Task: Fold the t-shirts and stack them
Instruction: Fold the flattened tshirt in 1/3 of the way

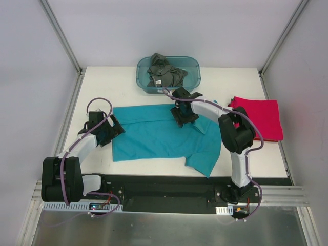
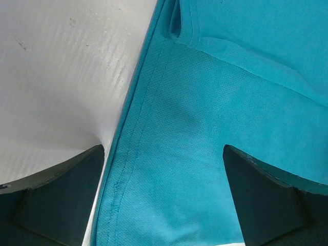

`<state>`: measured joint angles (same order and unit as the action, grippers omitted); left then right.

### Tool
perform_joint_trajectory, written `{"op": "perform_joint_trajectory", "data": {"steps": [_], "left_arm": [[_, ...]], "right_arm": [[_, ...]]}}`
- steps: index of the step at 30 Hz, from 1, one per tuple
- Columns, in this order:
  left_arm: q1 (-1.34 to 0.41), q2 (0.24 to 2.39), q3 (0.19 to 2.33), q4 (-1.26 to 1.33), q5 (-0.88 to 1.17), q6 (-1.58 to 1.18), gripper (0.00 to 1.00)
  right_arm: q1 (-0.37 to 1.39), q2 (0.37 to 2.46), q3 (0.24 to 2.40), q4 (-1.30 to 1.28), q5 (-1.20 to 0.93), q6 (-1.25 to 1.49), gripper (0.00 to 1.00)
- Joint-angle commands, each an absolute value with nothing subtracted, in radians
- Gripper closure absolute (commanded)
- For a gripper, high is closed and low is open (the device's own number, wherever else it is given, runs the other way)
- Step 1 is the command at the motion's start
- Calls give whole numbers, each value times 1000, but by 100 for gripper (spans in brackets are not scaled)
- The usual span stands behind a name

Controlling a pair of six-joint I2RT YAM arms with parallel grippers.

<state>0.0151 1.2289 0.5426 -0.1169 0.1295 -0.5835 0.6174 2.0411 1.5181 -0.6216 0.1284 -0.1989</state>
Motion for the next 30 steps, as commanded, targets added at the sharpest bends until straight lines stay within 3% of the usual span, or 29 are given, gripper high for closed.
{"op": "perform_joint_trajectory", "data": {"steps": [1, 10, 13, 30], "left_arm": [[28, 1203, 531, -135, 98, -561, 1], [28, 1200, 529, -135, 94, -561, 1], [28, 1200, 529, -135, 98, -560, 1], [28, 1201, 531, -135, 97, -560, 1]], "right_arm": [[612, 2059, 1578, -670, 204, -207, 37], [641, 1939, 1557, -670, 195, -238, 38], [643, 1936, 1536, -663, 146, -215, 51], [623, 2065, 1577, -692, 126, -180, 61]]}}
